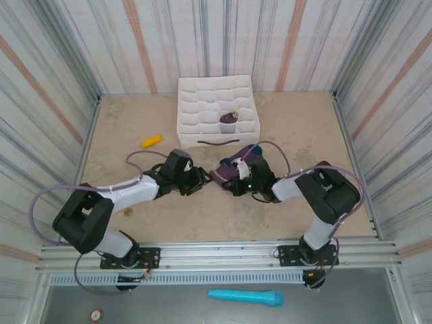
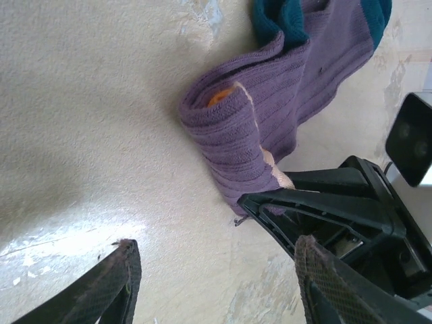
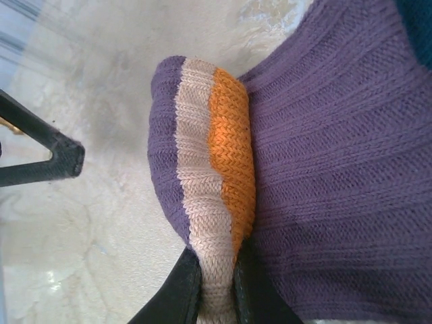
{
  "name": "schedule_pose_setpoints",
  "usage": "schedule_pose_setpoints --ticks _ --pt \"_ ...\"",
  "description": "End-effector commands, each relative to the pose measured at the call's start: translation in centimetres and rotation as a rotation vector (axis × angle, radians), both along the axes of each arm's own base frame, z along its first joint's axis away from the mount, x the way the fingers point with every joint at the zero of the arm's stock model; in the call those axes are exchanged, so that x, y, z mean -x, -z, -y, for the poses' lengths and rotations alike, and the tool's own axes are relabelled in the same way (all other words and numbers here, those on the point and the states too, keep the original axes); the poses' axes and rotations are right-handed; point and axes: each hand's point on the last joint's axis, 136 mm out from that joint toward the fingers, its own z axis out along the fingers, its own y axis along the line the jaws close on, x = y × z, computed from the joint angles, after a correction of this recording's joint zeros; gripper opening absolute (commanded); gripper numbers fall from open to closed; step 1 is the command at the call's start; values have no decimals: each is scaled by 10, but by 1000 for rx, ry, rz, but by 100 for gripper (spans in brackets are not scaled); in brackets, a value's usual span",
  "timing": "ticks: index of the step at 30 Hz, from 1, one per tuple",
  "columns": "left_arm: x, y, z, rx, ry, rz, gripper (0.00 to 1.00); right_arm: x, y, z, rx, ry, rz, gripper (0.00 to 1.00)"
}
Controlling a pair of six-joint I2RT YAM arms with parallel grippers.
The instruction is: Roll the socks
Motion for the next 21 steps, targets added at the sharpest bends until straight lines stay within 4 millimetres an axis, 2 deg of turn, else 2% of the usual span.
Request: schedule_pose_setpoints --ticks 1,7,14,21 --pt "-5 2 -4 -3 -29 8 62 41 45 21 74 20 -357 0" --pt "-9 5 0 -19 -19 20 60 30 48 30 -38 103 -561 0" --pt "-16 6 -1 -89 -38 81 60 24 59 48 -23 240 -701 0" --pt "-29 11 21 -141 9 132 56 23 80 63 11 349 -851 0"
